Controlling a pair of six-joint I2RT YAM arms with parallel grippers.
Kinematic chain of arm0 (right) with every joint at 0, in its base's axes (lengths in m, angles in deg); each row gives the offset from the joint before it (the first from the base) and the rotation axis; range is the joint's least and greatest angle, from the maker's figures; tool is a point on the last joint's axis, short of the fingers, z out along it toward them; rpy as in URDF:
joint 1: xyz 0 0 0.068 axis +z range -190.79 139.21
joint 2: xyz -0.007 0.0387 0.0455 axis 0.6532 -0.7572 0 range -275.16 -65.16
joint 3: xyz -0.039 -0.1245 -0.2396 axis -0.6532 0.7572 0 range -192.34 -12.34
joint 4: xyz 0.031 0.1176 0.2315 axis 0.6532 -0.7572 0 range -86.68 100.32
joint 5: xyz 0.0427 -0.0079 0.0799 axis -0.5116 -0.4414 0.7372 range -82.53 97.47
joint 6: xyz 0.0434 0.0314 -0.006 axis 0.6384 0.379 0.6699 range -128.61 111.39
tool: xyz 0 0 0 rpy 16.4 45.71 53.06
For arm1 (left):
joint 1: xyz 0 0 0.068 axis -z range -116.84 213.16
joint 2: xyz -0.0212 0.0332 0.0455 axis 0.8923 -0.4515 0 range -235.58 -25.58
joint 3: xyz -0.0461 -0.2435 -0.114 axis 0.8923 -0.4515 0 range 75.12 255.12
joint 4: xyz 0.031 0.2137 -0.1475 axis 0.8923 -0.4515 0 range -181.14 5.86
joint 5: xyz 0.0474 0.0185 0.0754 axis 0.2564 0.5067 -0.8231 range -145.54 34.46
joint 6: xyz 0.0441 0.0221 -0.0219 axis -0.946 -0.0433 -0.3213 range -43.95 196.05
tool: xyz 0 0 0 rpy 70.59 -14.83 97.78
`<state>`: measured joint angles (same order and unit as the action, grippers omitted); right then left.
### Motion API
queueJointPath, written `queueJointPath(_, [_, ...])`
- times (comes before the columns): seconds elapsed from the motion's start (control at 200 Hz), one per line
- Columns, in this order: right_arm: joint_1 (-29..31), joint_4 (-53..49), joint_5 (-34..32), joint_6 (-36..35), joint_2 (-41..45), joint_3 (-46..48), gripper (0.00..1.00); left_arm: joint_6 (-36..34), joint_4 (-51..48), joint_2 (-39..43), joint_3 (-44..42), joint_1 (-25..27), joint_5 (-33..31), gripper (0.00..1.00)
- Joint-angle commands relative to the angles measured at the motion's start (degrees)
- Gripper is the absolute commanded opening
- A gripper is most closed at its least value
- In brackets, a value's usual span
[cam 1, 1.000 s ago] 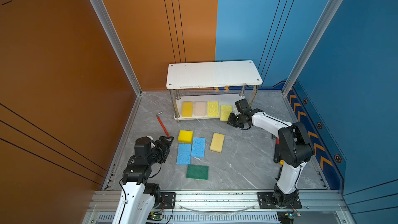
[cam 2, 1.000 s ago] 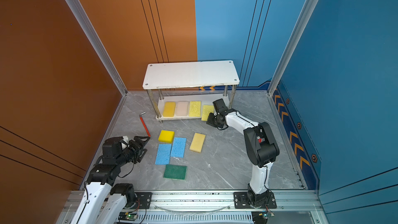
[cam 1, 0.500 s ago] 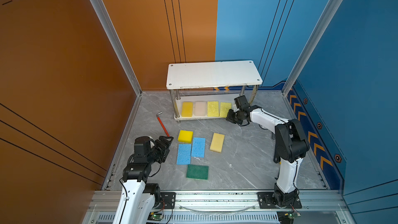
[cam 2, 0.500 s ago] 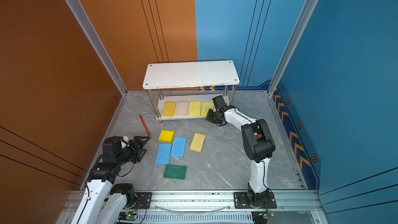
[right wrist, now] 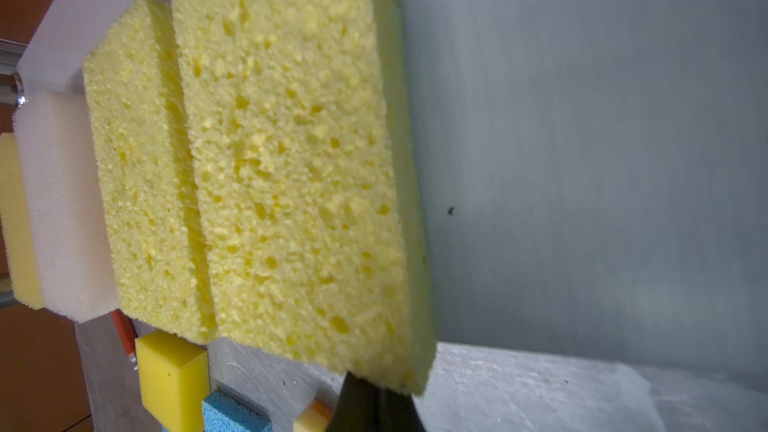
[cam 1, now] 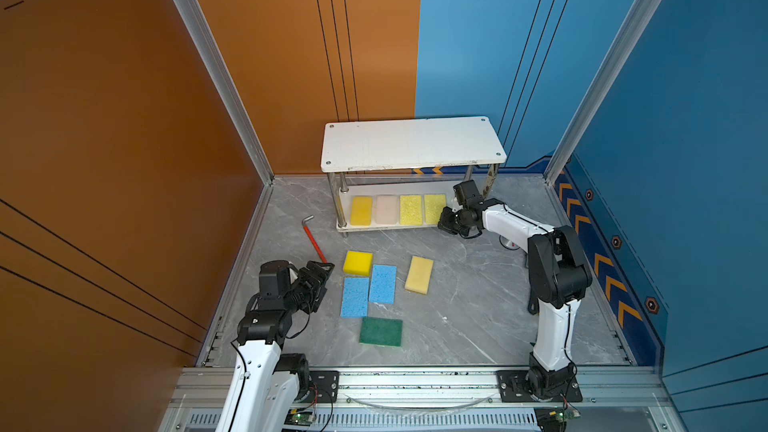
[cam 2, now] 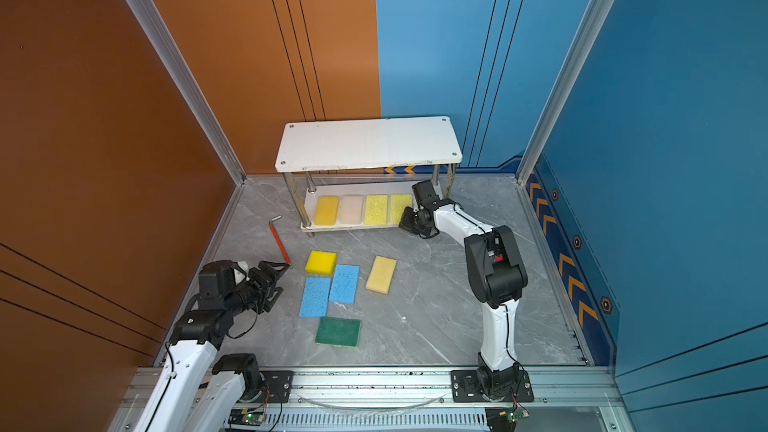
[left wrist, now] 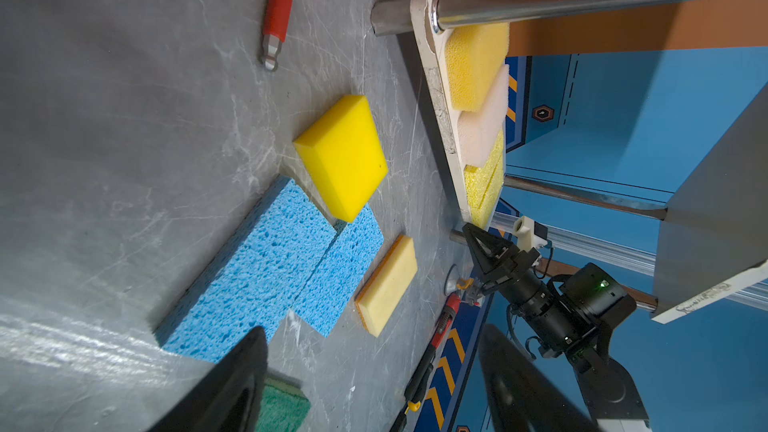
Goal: Place and organize the cleaning sponges onto the shelf
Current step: 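Push the yellow cellulose sponge upright beside the other cellulose sponge with the right gripper, then open the right gripper and withdraw it from the shelf toward the robot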
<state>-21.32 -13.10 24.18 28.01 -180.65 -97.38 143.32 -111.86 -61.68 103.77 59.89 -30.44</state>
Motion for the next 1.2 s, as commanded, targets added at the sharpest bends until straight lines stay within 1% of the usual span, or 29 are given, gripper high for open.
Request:
queueJointPath(0.0, [-0.5,-2.2,0.5,-1.5,-1.4,-1.5,0.0,-1.3,-0.8,-0.1,1.3,-0.8,1.4,0.81])
queueJointPath(0.15, [-0.6,-2.4,1.2,-1.9,-0.5,-1.0,0.0,-1.5,-0.8,-0.5,1.3,-1.0,1.6,0.81])
queueJointPath(0.245, [0.0,-2.4,1.3,-2.9,2.0,0.4,0.0,-1.9,-0.4,-1.0,1.3,-1.0,1.9,0.81])
queueJointPath(0.385, [1.6,-2.3,0.2,-3.7,8.7,5.9,0.0,-3.2,0.0,-2.4,1.6,-0.9,2.7,0.81])
queueJointPath(0.48, [2.7,-2.2,-0.9,-3.7,14.5,11.4,0.04,-4.3,0.0,-3.2,1.6,-0.7,3.2,0.82])
queueJointPath(0.546, [3.3,-2.2,-1.2,-3.1,18.4,15.5,0.07,-4.9,0.1,-3.6,1.2,-0.4,3.5,0.85])
queueJointPath(0.616, [3.7,-1.9,-0.6,-2.1,22.8,20.4,0.12,-5.5,0.3,-4.0,0.8,0.5,3.7,0.85])
queueJointPath(0.641, [3.7,-1.9,-0.2,-1.8,24.4,22.1,0.15,-5.6,0.3,-4.2,0.5,0.8,3.6,0.9])
queueJointPath(0.756, [1.9,-1.4,1.1,0.7,33.0,30.9,0.31,-5.7,1.1,-4.4,-0.5,3.0,3.0,0.91])
queueJointPath(0.916, [-1.5,2.2,7.6,5.1,43.6,42.6,0.52,-4.3,4.0,-5.0,-2.7,7.3,1.0,0.93])
queueJointPath(1.011, [-2.4,4.0,11.4,7.6,47.2,47.9,0.58,-3.7,6.3,-6.3,-3.2,11.3,-1.0,0.93])
queueJointPath(1.036, [-2.5,5.6,12.1,8.8,48.1,49.4,0.6,-3.5,7.0,-6.9,-3.2,12.4,-1.4,0.94])
queueJointPath(1.086, [-2.4,9.4,13.4,11.8,49.6,52.6,0.61,-3.2,8.6,-8.3,-3.1,14.5,-2.3,0.94])
queueJointPath(1.146, [-2.3,13.3,14.2,14.8,50.7,55.2,0.64,-3.1,10.6,-10.3,-2.7,17.2,-3.1,0.94])
queueJointPath(1.196, [-1.8,15.5,14.0,16.5,51.1,56.2,0.64,-3.1,12.3,-12.2,-2.1,19.3,-3.6,0.94])
